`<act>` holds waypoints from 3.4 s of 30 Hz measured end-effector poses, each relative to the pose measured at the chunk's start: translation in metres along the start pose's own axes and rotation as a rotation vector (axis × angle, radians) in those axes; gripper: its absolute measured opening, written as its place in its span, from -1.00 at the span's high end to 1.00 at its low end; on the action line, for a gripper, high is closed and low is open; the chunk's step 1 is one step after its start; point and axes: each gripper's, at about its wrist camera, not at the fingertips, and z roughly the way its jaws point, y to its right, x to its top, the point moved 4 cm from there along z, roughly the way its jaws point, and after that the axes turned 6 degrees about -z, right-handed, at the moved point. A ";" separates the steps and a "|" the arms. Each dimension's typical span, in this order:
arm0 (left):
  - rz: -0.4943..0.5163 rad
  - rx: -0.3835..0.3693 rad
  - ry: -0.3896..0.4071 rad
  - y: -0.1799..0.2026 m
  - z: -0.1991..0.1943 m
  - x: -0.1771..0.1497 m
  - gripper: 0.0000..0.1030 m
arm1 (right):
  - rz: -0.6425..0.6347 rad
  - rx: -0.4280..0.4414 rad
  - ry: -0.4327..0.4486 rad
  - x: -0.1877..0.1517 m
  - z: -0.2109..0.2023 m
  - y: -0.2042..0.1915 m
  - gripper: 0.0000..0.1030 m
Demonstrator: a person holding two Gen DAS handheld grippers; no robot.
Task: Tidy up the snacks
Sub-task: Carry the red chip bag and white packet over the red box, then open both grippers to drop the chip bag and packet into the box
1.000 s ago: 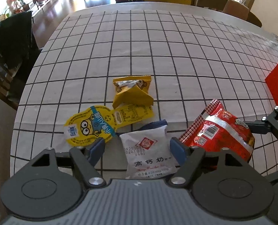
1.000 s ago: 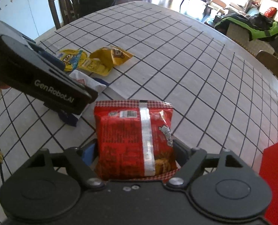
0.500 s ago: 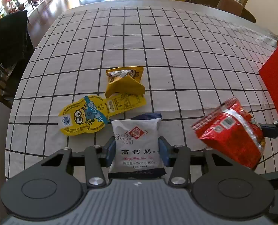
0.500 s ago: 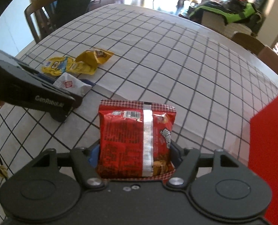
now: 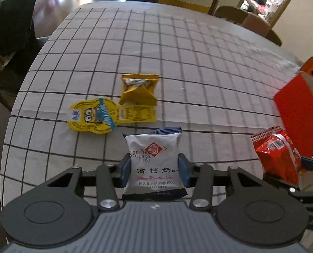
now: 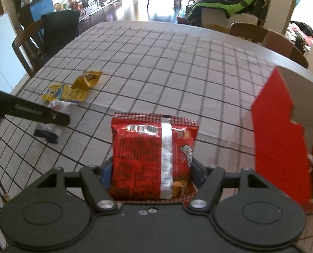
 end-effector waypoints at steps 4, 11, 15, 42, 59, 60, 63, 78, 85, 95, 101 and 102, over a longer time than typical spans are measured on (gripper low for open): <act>0.016 -0.021 0.023 0.019 -0.019 -0.005 0.13 | 0.041 -0.008 0.022 -0.006 -0.018 0.016 -0.35; 0.058 -0.073 0.068 0.066 -0.048 -0.003 0.13 | 0.092 -0.037 0.109 -0.008 -0.060 0.050 -0.35; 0.108 -0.097 0.099 0.102 -0.059 -0.001 0.13 | 0.113 -0.060 0.155 -0.009 -0.081 0.072 -0.35; 0.365 -0.150 0.082 0.324 -0.023 -0.006 0.13 | 0.139 -0.157 0.192 -0.047 -0.104 0.240 -0.35; 0.528 -0.066 0.015 0.404 0.027 -0.003 0.13 | 0.082 -0.134 0.046 -0.046 -0.050 0.298 -0.35; 0.525 -0.064 0.004 0.405 0.031 -0.002 0.13 | 0.073 -0.130 0.038 -0.047 -0.047 0.298 -0.35; 0.518 -0.054 -0.017 0.406 0.040 -0.003 0.13 | 0.069 -0.122 0.022 -0.049 -0.039 0.300 -0.35; 0.473 -0.060 -0.025 0.405 0.041 -0.005 0.13 | 0.047 -0.119 0.043 -0.047 -0.048 0.304 -0.51; 0.445 -0.078 0.014 0.393 0.024 0.000 -0.01 | 0.072 -0.098 0.075 -0.047 -0.067 0.298 -0.59; 0.438 -0.106 0.119 0.365 -0.016 0.003 -0.32 | 0.104 -0.082 0.136 -0.045 -0.099 0.277 -0.72; 0.434 -0.115 0.173 0.340 -0.037 0.004 -0.43 | 0.122 -0.059 0.175 -0.041 -0.112 0.258 -0.86; 0.435 -0.116 0.181 0.336 -0.040 0.004 -0.45 | 0.120 -0.057 0.182 -0.039 -0.114 0.253 -0.87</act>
